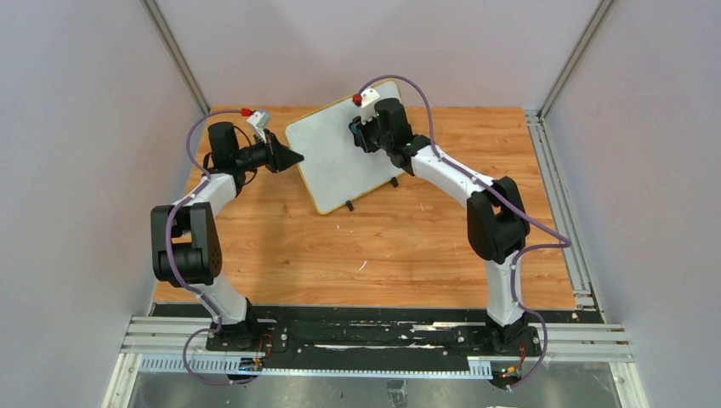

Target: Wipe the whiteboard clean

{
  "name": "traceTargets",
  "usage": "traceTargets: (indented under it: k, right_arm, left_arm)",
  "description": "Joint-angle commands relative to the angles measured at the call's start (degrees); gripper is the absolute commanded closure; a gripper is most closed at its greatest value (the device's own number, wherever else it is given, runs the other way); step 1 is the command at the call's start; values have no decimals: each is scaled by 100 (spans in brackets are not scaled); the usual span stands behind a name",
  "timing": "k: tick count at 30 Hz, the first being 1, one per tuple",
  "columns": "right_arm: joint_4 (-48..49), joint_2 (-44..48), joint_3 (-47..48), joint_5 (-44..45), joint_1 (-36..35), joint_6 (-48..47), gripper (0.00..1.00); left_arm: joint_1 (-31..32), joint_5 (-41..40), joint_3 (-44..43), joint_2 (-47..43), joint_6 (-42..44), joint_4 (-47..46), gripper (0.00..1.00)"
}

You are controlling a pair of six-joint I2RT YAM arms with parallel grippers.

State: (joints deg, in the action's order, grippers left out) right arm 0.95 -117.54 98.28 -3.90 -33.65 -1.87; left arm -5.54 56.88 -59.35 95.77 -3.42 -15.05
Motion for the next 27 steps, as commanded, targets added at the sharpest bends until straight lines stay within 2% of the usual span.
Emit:
traceTargets:
  k: [1,15,27]
  right_arm:
    - [24,94,-326,167,-296,42,99]
    - [298,85,-479,136,-1056,186,99]
    - [199,-105,-340,444,-925,-106,99]
  left_arm:
    - [25,-244,47,-32,540,380,100]
    - [21,-239,47,-7,563,406,100]
    - [30,-248,55,-5,584,422,100]
